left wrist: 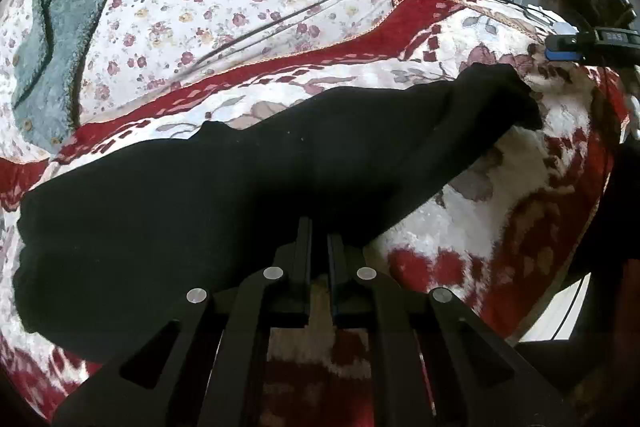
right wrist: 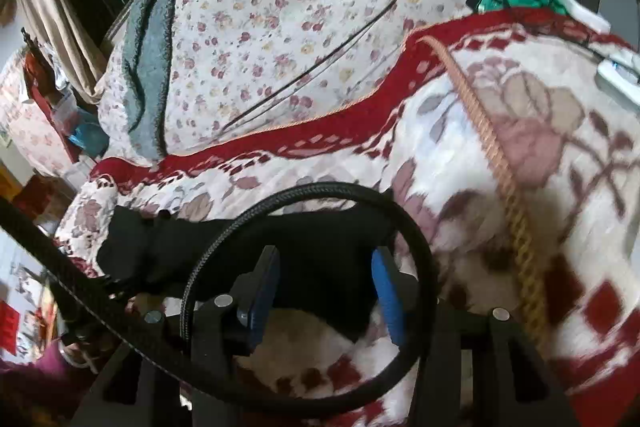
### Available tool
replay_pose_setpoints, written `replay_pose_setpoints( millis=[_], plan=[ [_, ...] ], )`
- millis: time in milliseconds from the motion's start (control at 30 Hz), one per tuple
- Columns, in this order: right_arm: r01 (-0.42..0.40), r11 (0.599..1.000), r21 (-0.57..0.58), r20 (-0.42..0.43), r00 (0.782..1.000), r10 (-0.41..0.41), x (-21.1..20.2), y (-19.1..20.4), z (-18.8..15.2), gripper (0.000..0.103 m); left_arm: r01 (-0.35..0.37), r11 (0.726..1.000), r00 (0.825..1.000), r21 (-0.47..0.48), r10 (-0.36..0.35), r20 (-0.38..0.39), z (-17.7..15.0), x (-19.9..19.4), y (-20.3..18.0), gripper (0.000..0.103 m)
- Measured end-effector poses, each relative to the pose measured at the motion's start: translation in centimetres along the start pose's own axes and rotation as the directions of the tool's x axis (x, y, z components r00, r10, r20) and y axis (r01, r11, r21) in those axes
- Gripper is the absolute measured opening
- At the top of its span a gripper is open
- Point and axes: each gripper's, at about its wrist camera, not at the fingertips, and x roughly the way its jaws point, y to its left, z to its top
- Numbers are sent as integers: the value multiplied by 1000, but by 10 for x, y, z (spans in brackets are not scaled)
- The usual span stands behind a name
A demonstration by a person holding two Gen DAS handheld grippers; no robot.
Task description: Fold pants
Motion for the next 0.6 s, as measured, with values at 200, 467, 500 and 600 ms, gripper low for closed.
replay_pose_setpoints(
  millis=[200, 467, 500, 600],
  plan=[
    [154, 983, -104, -80, 983, -162, 43, -1, 9, 46, 35, 998, 999, -52, -34, 15, 2, -22, 13, 5],
    [245, 922, -300, -115, 950, -290, 87, 14, 6, 46, 29, 998, 1000, -58, -29, 1, 3, -21, 13, 6],
    [246, 923, -297, -108, 951, -288, 84, 15, 6, 46, 29, 998, 1000, -64, -29, -2, 2, -19, 13, 6],
    [191, 944, -269, -77, 973, -219, 72, 20, 7, 46, 31, 996, 999, -80, -32, -16, 0, -10, 13, 6]
  ],
)
